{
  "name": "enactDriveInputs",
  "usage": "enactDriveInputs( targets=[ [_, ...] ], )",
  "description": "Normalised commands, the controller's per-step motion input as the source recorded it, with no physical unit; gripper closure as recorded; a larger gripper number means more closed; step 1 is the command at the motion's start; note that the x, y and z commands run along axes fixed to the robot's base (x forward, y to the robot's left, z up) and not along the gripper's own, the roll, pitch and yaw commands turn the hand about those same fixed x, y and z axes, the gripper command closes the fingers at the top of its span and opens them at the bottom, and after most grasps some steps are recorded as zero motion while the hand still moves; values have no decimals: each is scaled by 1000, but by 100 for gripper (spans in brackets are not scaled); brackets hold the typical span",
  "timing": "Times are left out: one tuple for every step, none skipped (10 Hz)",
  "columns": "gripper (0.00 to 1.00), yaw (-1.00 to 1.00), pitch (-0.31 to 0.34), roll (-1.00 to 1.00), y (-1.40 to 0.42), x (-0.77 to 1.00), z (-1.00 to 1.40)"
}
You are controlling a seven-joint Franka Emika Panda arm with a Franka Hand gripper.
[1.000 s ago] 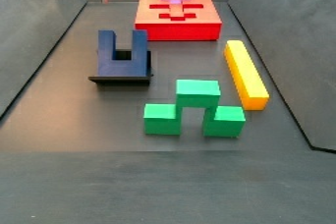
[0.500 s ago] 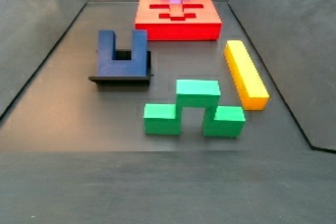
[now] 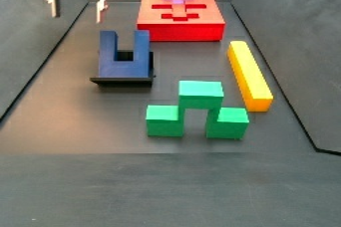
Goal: Pick up the blue object. Move up. Place the blue object on the fixture. Regrasp the blue object. Move to above the board. Insert the blue object.
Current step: Regrasp the blue object.
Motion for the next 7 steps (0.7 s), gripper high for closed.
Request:
enactDriveInputs(
  targets=[
    [0, -363, -69, 229, 214, -611, 474],
    [0, -131, 0, 643, -109, -69, 654],
    [0, -114, 0, 1000, -360, -360, 569],
    [0, -143, -106, 1000, -357, -440, 374],
    [0, 0, -134, 1000, -443, -126, 111],
    [0, 74, 0, 1000, -383, 289, 0],
    [0, 151, 0, 826, -120, 514, -77]
  ],
)
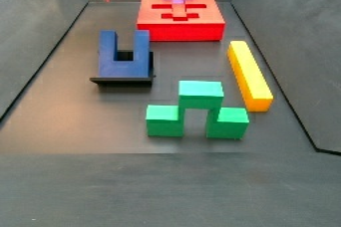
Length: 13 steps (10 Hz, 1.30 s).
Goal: Pick up the blue object. Move up. Place the blue object on the fixture. Regrasp the blue object. Move to above the board. Insert the blue object.
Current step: Regrasp the blue object.
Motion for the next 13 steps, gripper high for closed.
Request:
enactDriveInputs(
  targets=[
    [0, 274, 40, 629, 0, 503, -51],
    [0, 391, 0, 126, 203, 240, 0],
    [0, 11, 0, 0, 60, 0, -14],
    [0, 123, 700, -163, 66, 414, -454],
    [0, 197, 823, -223, 69, 486, -211],
    [0, 337, 826, -51, 0, 417, -180],
    [0, 406, 874, -131, 0, 260, -137],
    [0, 583, 697, -186, 0, 9, 0],
    [0, 509, 706, -94, -43, 257, 0],
    [0, 463, 660, -46, -43, 426, 0],
    [0, 440, 569, 0, -26, 540, -111],
    [0, 451, 423, -51, -49, 600, -351],
    [0, 394, 163, -94, 0, 537, -537]
  ],
)
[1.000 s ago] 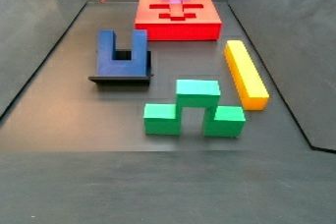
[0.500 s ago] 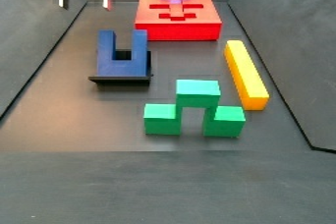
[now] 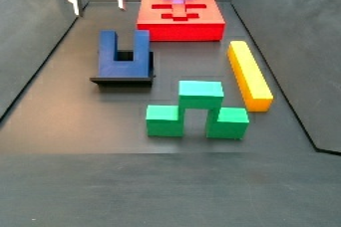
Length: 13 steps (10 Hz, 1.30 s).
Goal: Pick up the blue object. Move up. Place the blue object on the fixture. Regrasp the blue object. Move to above the board. Insert the blue object.
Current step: Regrasp the blue object.
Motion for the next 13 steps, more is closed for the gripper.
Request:
enactDriveInputs(
  targets=[
    [0, 354, -3, -63, 0, 320, -634],
    [0, 280, -169, 0, 0, 326, -374],
    [0, 140, -283, 49, 0, 200, -126],
    [0, 40, -217, 134, 0, 66, -29],
    [0, 0, -151, 266, 0, 34, 0],
    [0, -6, -246, 457, 11, 0, 0],
    [0, -80, -249, 649, 0, 0, 0],
    [0, -46, -149, 706, 0, 0, 0],
    [0, -9, 0, 574, 0, 0, -31],
    [0, 0, 160, 366, 0, 20, -309],
    [0, 0, 369, 183, 0, 83, -506],
    [0, 0, 466, 69, 0, 100, -597],
    [0, 0, 414, 0, 0, 97, -357]
  ],
)
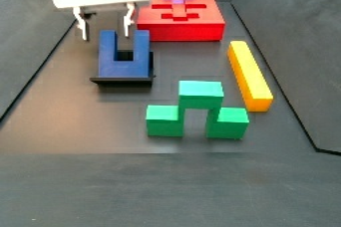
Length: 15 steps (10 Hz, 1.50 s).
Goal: Pick up the blue object. Move up. Place the blue object on the fixture. Regrasp the blue object. Move to above the board. Insert the blue object.
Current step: Regrasp the blue object.
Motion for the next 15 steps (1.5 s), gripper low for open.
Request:
enactDriveInputs(
  targets=[
    [0, 0, 114, -89, 0, 31, 0],
    [0, 0, 0, 14, 0, 0, 0],
    [0, 0, 0, 6, 0, 0, 0],
    [0, 0, 0, 20, 0, 0, 0],
    [0, 0, 0, 43, 0, 0, 0],
    [100, 0, 0, 0, 0, 0, 0],
    [100, 0, 0, 0, 0, 0, 0],
    [100, 0, 0, 0, 0, 0, 0],
    [100, 0, 0, 0, 0, 0, 0],
    [100, 0, 0, 0, 0, 0, 0],
    [100, 0, 0, 0, 0, 0, 0],
    [100, 0, 0, 0, 0, 0, 0],
    [100, 0, 0, 0, 0, 0, 0],
    [100, 0, 0, 0, 0, 0, 0],
    [100, 0, 0, 0, 0, 0, 0]
  ],
)
